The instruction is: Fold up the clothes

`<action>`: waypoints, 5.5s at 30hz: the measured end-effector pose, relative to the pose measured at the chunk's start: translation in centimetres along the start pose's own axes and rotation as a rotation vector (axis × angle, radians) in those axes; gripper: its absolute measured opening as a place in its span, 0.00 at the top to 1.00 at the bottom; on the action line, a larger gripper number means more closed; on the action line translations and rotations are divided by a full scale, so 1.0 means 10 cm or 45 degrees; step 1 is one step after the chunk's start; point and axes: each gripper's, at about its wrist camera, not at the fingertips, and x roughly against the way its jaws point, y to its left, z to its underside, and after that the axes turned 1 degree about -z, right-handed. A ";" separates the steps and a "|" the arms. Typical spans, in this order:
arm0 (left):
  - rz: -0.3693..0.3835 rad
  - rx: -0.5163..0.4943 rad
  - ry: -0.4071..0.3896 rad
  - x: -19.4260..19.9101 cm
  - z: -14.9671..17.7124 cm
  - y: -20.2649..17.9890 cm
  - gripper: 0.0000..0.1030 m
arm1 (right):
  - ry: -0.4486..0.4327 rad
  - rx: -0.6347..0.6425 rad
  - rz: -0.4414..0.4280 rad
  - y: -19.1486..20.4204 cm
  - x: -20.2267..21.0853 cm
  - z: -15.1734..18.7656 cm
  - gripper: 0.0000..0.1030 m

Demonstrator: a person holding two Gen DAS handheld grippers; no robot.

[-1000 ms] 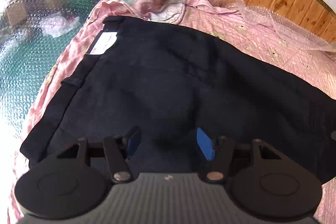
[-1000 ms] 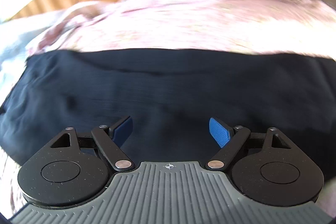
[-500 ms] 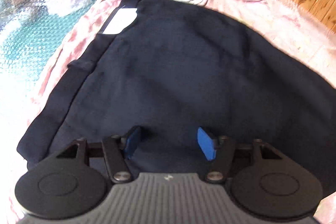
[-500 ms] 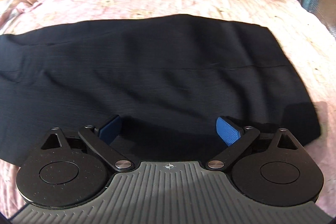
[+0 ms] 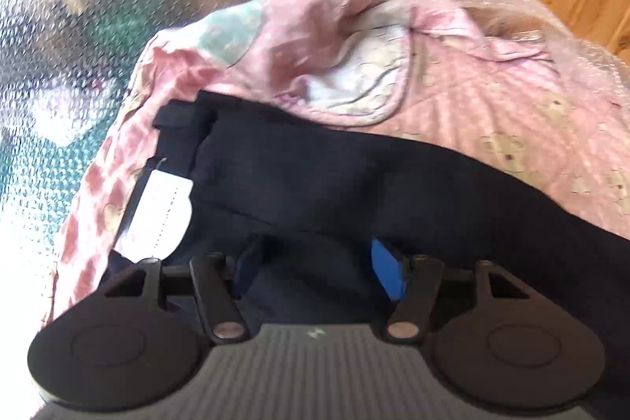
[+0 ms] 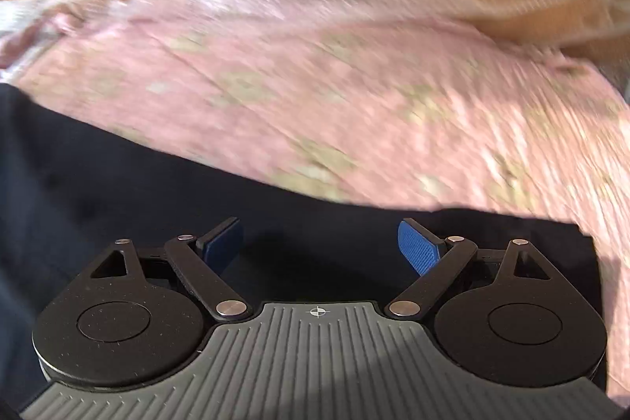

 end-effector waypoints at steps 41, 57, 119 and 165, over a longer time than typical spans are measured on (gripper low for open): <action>-0.027 0.236 -0.037 1.05 1.09 0.92 0.30 | 0.031 -0.136 0.129 -0.38 0.34 0.33 0.19; 0.281 1.096 -0.208 1.24 2.37 2.05 0.04 | 0.012 0.078 -0.026 1.48 0.73 0.51 0.14; 0.487 -0.390 -0.271 1.57 1.92 -1.42 0.89 | 0.243 -0.424 -0.533 1.73 0.35 0.68 0.18; 0.525 0.058 -0.068 0.36 0.77 -0.30 0.40 | 0.131 0.051 -0.556 3.07 -0.25 0.13 1.00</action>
